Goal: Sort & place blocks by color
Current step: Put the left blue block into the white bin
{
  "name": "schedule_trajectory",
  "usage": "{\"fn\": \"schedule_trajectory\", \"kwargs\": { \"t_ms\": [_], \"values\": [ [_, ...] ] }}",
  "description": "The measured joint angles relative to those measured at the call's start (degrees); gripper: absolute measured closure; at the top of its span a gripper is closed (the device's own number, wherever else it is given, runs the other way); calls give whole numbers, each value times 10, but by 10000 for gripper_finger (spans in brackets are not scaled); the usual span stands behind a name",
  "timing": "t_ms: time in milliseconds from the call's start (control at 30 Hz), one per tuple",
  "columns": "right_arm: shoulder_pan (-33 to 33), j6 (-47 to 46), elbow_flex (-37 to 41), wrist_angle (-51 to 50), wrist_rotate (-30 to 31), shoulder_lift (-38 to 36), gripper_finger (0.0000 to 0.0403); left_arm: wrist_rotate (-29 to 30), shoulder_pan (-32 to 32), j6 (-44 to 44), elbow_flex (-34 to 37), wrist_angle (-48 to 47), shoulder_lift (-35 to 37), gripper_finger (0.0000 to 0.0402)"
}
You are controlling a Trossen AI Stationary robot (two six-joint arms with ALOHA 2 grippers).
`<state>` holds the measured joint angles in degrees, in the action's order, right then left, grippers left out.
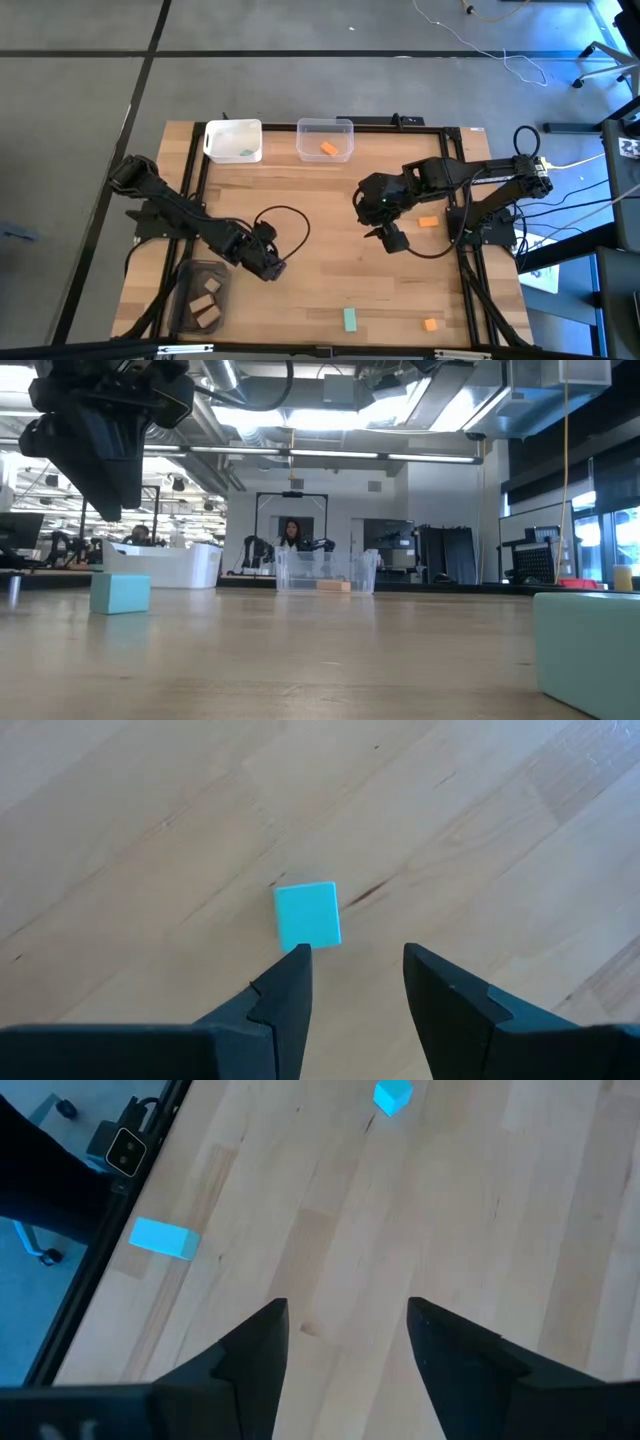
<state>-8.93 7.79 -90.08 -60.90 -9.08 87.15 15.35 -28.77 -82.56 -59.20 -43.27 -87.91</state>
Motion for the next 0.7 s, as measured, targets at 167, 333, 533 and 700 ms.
{"fn": "schedule_trajectory", "kwargs": {
  "t_ms": [167,333,533,700],
  "values": [
    [0,0,0,0,0,0,196,0,0,0,0,3,0,253],
    [0,0,0,0,0,0,196,0,-2,-21,0,5,0,253],
    [0,0,0,0,0,0,196,-28,-10,-9,0,4,0,253],
    [0,0,0,0,0,0,196,-34,-9,-13,-1,-16,0,251]
  ]
}}
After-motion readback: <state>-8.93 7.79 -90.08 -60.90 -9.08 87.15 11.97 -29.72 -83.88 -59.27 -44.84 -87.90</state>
